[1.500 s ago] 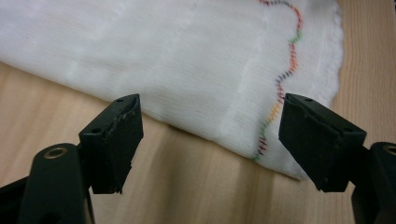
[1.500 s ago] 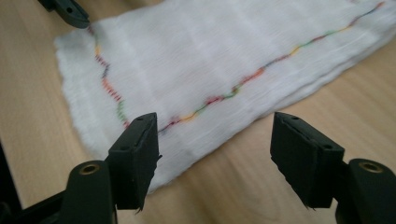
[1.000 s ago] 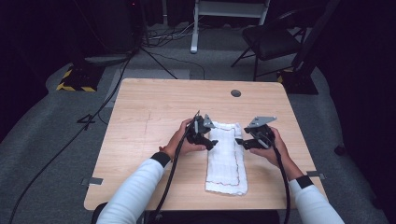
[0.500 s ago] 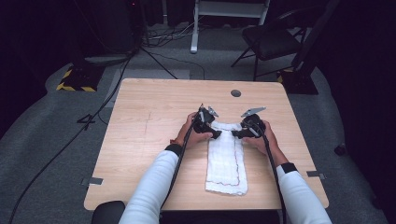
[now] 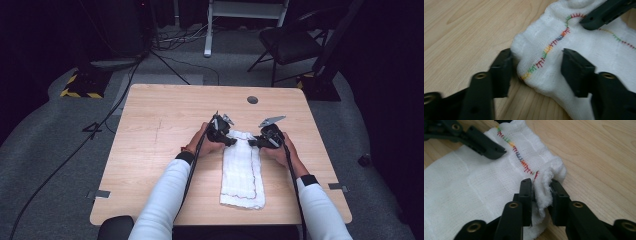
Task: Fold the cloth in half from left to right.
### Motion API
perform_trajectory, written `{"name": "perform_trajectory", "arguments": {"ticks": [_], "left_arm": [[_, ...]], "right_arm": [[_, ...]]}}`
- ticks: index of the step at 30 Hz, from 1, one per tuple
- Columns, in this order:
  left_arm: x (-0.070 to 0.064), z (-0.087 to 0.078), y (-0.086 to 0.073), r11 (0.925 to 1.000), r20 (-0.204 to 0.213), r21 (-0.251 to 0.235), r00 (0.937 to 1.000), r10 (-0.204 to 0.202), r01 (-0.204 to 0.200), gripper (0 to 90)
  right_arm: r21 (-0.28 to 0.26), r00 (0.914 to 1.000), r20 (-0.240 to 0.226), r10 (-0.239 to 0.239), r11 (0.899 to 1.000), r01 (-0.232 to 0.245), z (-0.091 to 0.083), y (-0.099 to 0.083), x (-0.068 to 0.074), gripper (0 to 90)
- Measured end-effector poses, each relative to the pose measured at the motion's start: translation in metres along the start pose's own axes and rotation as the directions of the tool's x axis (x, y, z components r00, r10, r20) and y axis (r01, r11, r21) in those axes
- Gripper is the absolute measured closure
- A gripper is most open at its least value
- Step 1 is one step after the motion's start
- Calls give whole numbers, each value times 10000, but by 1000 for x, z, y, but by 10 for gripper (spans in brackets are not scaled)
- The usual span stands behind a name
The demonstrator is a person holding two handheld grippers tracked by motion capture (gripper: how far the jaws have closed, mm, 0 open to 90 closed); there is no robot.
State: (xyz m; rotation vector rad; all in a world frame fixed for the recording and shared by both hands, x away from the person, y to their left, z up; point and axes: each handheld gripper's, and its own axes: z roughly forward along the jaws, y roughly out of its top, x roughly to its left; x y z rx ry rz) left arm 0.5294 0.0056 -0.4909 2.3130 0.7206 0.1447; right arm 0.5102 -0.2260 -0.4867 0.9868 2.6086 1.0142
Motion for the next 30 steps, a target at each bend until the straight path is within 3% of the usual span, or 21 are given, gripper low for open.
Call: {"name": "perform_trajectory", "arguments": {"ticks": [4, 6, 8, 13, 15, 21, 23, 30], "left_arm": [[7, 2, 2, 9998, 426, -130, 9990, -143, 149, 705], [8, 2, 3, 9998, 447, -148, 9989, -158, 164, 726], [9, 5, 7, 9999, 118, -158, 9999, 5, -3, 762], [9, 5, 19, 9996, -554, -95, 9981, 252, -258, 779], [10, 3, 23, 9994, -644, -181, 9975, 283, -296, 780], [18, -13, 31, 9967, -534, -786, 9985, 136, -178, 781], [17, -18, 33, 9961, -561, -825, 9981, 253, -299, 781], [16, -35, 39, 9920, -648, -1145, 9969, 451, -523, 776]], "right_arm": [[-43, 9982, 524, -286, 9996, 288, 2, 3, 4, 814], [-68, 9975, 639, -306, 9995, 311, 3, 4, 4, 815], [-195, 9933, 1099, -356, 9991, 380, 3, 5, 4, 824], [-443, 9868, 1563, -421, 9978, 495, 3, 9, 0, 830], [-622, 9841, 1725, -413, 9967, 527, 1, 13, -1, 831], [-1210, 9802, 1960, -278, 9913, 523, -10, 24, -3, 832], [-1332, 9746, 2193, -455, 9882, 761, -14, 27, 0, 833], [-1694, 9743, 2211, -418, 9822, 806, -25, 37, 1, 835]]}}
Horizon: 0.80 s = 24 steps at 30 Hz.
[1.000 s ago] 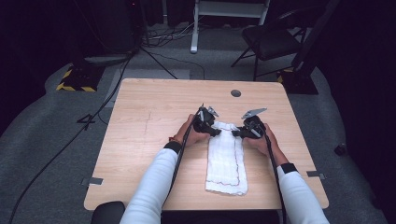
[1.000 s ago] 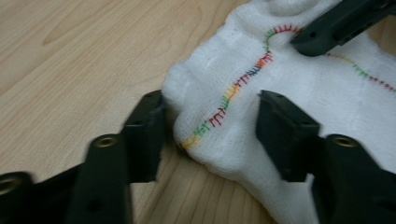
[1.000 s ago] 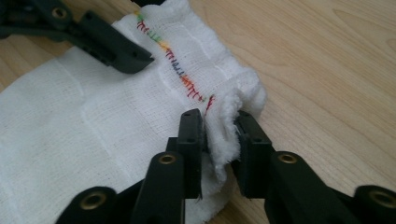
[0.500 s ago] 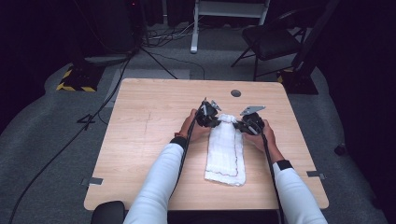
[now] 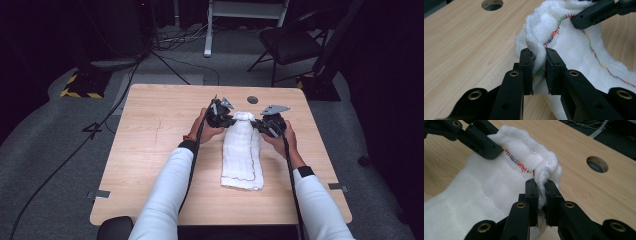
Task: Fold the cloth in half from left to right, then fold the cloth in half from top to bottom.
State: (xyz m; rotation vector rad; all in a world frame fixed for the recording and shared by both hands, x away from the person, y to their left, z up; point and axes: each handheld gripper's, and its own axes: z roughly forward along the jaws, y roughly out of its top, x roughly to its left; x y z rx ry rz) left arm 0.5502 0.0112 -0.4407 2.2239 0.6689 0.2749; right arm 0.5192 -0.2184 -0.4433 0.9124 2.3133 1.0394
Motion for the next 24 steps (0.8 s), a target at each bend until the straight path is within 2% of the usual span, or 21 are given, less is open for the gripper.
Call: {"name": "perform_trajectory", "arguments": {"ticks": [9, 18, 24], "left_arm": [[1, -11, 15, 9994, -434, -176, 9986, 298, -306, 777], [-3, -15, 19, 9984, -444, -210, 9977, 520, -530, 773], [-10, -26, 17, 9960, -177, -428, 9968, 776, -783, 770]], "right_arm": [[-349, 9997, 222, -113, 9993, 121, -9, 15, -4, 838], [-530, 9995, 299, -120, 9985, 136, -15, 18, -4, 838], [-743, 9997, 117, -204, 9970, 212, -26, 17, -1, 838]]}}
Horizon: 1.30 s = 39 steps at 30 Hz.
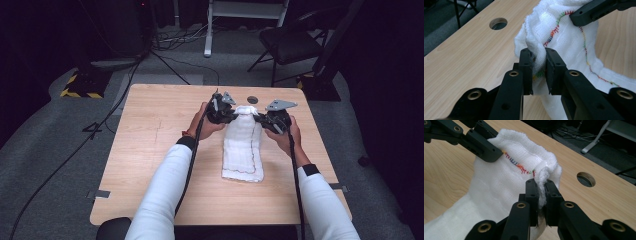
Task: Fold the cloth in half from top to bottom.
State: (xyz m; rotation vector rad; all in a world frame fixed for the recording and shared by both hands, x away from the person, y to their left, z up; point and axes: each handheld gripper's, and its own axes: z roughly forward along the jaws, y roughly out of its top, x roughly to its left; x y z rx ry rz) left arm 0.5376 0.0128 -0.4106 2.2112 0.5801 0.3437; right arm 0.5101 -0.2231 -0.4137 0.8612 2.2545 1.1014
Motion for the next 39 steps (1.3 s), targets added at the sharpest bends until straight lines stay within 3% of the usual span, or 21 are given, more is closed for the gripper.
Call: {"name": "perform_trajectory", "arguments": {"ticks": [3, 12, 24, 27, 35, 39], "left_arm": [[-5, -6, -3, 9996, 159, -5, 9995, 281, -281, 765], [-20, -17, -17, 9979, 582, -120, 9962, 645, -639, 756], [-47, -27, -34, 9906, 1131, -75, 9841, 1367, -1367, 752], [-51, -29, -38, 9908, 1272, -122, 9826, 1353, -1349, 752], [-61, -32, -49, 9871, 1187, 203, 9807, 1555, -1590, 752], [-64, -33, -54, 9892, 1248, 144, 9818, 1432, -1461, 752]], "right_arm": [[-134, 9998, -205, -30, 9999, 28, -6, -2, 3, 838], [-312, 9963, -794, -330, 9990, 306, -21, -12, 17, 838], [-314, 9872, -1446, -678, 9975, 639, -38, -33, 33, 837], [-345, 9845, -1577, -764, 9968, 719, -41, -36, 36, 837], [-284, 9779, -1876, -925, 9957, 887, -46, -45, 46, 837], [-277, 9731, -2088, -974, 9952, 937, -48, -50, 50, 836]]}}
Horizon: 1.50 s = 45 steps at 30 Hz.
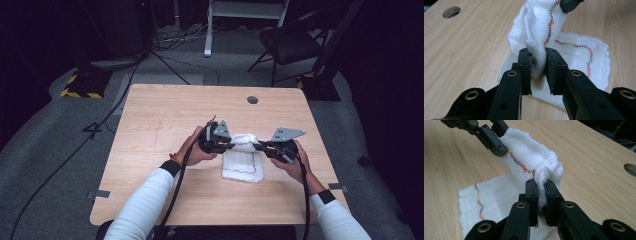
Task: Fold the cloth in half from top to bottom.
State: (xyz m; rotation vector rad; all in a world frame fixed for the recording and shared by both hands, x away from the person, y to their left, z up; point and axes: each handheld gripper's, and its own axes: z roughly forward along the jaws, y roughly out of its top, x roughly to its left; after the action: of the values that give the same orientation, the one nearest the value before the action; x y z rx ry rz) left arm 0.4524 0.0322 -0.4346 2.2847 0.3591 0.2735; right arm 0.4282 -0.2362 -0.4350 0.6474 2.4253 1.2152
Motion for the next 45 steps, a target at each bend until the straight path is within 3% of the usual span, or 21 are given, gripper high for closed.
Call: {"name": "perform_trajectory", "arguments": {"ticks": [11, 17, 25, 32, 42, 45], "left_arm": [[-19, 2, -10, 9989, 274, 312, 9991, 338, -347, 754], [-32, 3, -18, 9960, 340, 498, 9968, 724, -740, 753], [-40, 6, -26, 9946, 566, 678, 9956, 744, -782, 743], [-50, 7, -30, 9920, 811, 804, 9925, 910, -976, 733], [-61, 3, -37, 9885, 1084, 994, 9888, 1030, -1138, 707], [-64, -3, -41, 9871, 1215, 1015, 9864, 1110, -1236, 652]], "right_arm": [[329, 9978, -632, -199, 9992, 220, -3, -10, 12, 830], [655, 9928, -1149, -349, 9969, 427, -6, -19, 21, 801], [1163, 9871, -1530, -480, 9910, 662, -5, -29, 30, 785], [1440, 9854, -1594, -603, 9860, 836, -10, -38, 36, 822], [1675, 9850, -1611, -619, 9818, 891, -12, -49, 44, 805], [1785, 9853, -1613, -569, 9802, 859, -15, -53, 47, 785]]}}
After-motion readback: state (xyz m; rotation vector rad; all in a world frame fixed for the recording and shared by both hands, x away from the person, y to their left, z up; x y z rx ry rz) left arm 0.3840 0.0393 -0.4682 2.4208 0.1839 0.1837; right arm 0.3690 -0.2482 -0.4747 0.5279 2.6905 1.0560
